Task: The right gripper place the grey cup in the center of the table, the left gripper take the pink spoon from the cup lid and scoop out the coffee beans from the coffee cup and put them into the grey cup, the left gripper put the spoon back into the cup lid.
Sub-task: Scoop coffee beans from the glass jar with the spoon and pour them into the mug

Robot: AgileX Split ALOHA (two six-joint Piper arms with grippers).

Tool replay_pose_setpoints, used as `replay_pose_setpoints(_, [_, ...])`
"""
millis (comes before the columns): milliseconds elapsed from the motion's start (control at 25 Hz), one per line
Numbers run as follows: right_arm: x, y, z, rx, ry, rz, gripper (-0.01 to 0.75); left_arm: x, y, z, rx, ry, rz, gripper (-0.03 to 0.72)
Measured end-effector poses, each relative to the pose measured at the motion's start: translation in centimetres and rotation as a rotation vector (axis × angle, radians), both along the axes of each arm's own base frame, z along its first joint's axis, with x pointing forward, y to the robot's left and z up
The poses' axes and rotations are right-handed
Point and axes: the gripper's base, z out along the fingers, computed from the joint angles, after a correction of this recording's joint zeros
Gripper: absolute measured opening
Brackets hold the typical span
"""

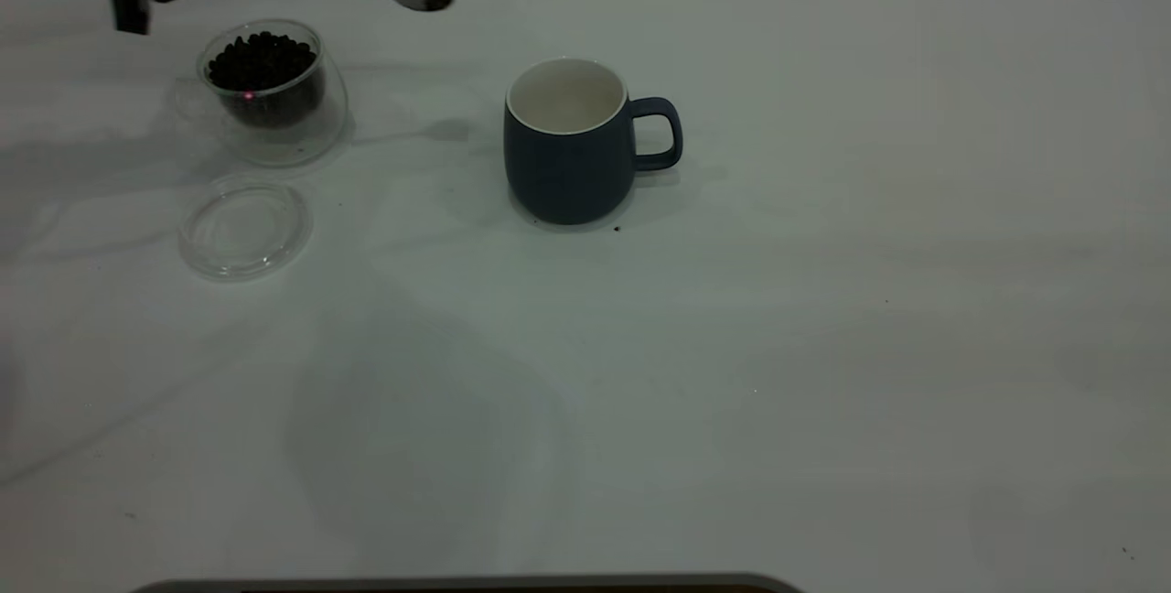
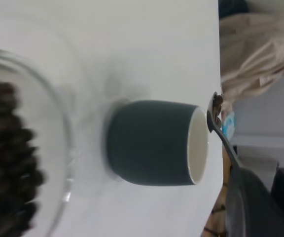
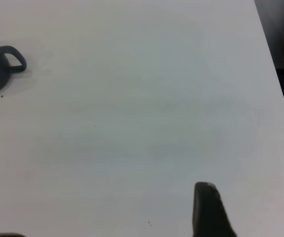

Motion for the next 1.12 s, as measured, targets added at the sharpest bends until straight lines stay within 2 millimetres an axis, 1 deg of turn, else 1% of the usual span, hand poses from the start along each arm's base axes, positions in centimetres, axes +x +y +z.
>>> replay_pose_setpoints(400, [0.0,0.0,0.0,0.0,0.0,0.0,0.452,-0.4,-6.4,-0.2,-0.001,0.004,-0.139,0.113])
replay_pose_setpoints(520, [0.0,0.0,0.0,0.0,0.0,0.0,0.452,-0.4,-7.6,-0.4,0.012,-0.008,-0.154,0.113])
replay_pose_setpoints(840, [0.0,0.0,0.0,0.0,0.0,0.0,0.452,-0.1,-7.8,-1.1,0.059,-0.064,-0.14,0.113])
replay_pose_setpoints(1120, [0.0,0.0,0.0,0.0,0.0,0.0,0.452,-0.1,-7.9,-1.3,0.099,-0.196,-0.203,0.113])
